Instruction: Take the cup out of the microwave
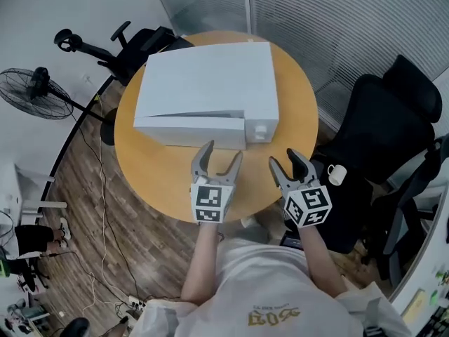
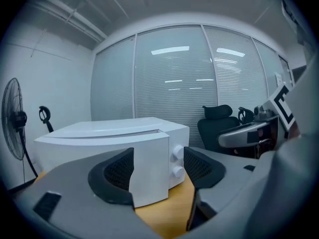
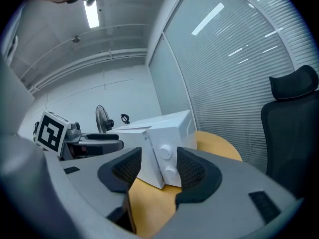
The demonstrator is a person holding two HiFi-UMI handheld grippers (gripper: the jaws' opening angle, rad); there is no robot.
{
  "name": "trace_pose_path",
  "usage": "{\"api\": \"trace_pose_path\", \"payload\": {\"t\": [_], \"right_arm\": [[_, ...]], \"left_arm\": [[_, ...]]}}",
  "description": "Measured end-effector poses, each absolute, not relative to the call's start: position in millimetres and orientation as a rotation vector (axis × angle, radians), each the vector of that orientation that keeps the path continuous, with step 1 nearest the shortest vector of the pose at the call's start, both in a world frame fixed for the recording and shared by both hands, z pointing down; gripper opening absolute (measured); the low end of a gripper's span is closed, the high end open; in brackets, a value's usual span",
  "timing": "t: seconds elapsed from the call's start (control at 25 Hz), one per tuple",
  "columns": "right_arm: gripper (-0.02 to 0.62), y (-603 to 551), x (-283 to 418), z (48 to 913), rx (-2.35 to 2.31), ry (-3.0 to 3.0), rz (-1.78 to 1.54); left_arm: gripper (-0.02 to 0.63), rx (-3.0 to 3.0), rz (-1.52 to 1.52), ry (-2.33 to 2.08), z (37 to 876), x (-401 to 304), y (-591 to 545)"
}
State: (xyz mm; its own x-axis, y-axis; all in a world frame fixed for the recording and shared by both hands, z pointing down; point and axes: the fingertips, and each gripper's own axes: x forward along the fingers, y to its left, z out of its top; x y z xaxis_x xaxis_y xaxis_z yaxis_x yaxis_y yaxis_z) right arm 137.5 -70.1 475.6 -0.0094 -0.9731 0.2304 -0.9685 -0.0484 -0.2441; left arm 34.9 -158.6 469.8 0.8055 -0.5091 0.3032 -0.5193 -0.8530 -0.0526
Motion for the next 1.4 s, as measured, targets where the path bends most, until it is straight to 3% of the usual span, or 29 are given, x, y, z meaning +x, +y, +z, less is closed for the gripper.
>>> {"api": "trace_pose_path", "payload": {"t": [0.68, 1.4], "right_arm": [[0.215, -102, 154, 478, -2.169, 2.174, -0.565], [0.212, -82, 197, 472, -2.137, 2.194, -0.585]], "left_arm": [[0.324, 3.111, 0.543, -0.897, 448, 74, -188], [0.319, 3.125, 0.836, -1.061, 470, 109, -205]]}}
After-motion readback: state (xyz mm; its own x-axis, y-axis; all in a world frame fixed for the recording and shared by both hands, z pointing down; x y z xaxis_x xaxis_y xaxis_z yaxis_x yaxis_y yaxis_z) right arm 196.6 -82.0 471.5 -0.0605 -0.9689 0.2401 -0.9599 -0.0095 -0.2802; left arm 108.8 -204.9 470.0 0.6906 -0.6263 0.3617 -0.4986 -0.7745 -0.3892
